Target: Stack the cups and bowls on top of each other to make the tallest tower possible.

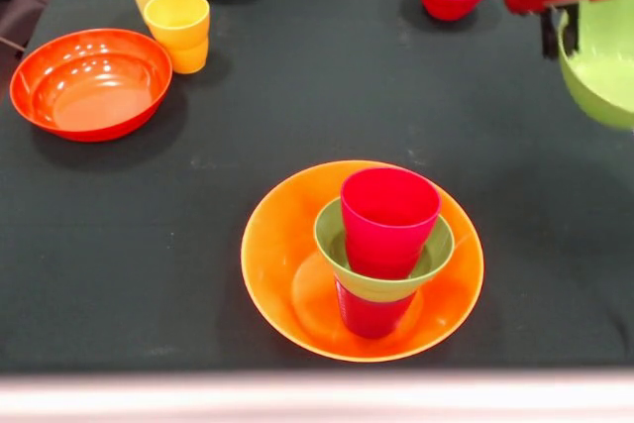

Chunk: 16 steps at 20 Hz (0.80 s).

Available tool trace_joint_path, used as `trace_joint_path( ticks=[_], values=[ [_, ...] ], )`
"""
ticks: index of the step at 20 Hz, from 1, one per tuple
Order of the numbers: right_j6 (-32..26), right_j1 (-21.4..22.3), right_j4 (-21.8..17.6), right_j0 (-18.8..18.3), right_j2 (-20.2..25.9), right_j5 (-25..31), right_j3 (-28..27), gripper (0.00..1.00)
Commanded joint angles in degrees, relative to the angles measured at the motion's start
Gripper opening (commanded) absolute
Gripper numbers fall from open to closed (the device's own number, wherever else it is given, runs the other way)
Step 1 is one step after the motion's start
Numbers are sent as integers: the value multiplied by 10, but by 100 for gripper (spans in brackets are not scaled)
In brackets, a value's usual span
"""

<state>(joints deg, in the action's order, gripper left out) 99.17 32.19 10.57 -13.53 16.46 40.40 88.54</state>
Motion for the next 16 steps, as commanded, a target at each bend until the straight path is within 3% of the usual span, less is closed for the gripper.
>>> trace_joint_path(
  ticks=[1,7,12,16],
  values=[
    [-79,33,-10,-45,88,149,-24,0],
    [-109,19,-53,-70,96,156,-56,0],
    [-138,37,-77,-98,108,189,-64,0],
    [-172,27,-124,-108,118,182,-107,0]
  ],
)
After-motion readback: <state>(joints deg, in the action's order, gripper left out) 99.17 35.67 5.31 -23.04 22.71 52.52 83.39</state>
